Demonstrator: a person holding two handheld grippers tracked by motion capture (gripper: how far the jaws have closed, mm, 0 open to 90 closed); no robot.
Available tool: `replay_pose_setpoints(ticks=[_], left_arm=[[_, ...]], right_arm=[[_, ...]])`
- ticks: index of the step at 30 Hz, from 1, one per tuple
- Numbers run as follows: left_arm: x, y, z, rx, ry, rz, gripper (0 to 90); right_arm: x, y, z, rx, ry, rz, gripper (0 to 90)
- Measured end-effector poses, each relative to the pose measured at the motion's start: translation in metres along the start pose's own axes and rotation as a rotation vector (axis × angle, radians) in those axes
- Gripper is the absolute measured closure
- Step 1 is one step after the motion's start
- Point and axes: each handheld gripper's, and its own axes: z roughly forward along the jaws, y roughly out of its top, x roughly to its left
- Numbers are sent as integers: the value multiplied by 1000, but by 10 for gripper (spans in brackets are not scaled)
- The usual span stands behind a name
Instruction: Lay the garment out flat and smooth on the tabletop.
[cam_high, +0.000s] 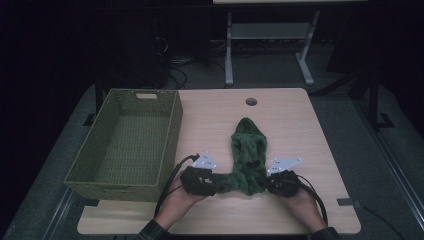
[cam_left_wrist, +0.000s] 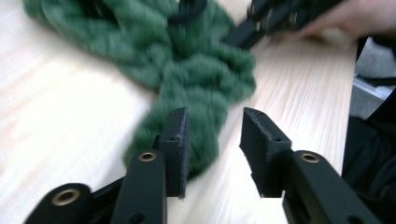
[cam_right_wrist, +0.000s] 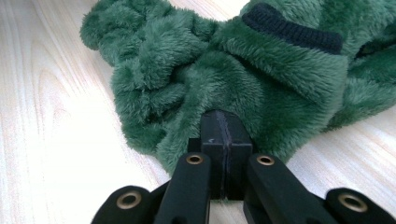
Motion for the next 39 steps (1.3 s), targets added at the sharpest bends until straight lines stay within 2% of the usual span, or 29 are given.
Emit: replay_pose_setpoints(ticks=[7, 8, 9, 11, 14, 15, 19, 22, 24, 25, 26, 32, 39], left_arm=[[9, -7, 26, 100, -7, 23, 582], [8, -8, 29, 97, -6, 16, 588], [9, -8, 30, 112, -2, 27, 596], [9, -8, 33, 122, 9, 37, 693], [10, -5, 33, 129, -5, 25, 838], [11, -4, 32, 136, -8, 27, 855], [11, 5, 20, 93, -38, 15, 865], [12, 18, 7, -3, -56, -6, 863], [14, 27, 3, -19, -55, 12, 862], [14, 31, 4, -30, -62, 1, 862], [15, 35, 4, -35, -64, 9, 862], [21, 65, 22, -60, -73, 30, 859], [31, 96, 49, -71, -49, 51, 881]], right_arm=[[0, 0, 0, 1, -1, 1, 894], [0, 0, 0, 1, 0, 1, 894], [0, 0, 0, 1, 1, 1, 895], [0, 0, 0, 1, 2, 2, 894], [0, 0, 0, 2, 1, -1, 895], [0, 0, 0, 2, -1, -1, 894], [0, 0, 0, 2, -4, -6, 894], [0, 0, 0, 3, -5, -13, 894], [0, 0, 0, 4, -3, -12, 894], [0, 0, 1, 4, -3, -11, 894], [0, 0, 1, 4, -3, -11, 894], [0, 0, 1, 3, -2, -12, 893], [0, 0, -1, 4, 3, -10, 885]])
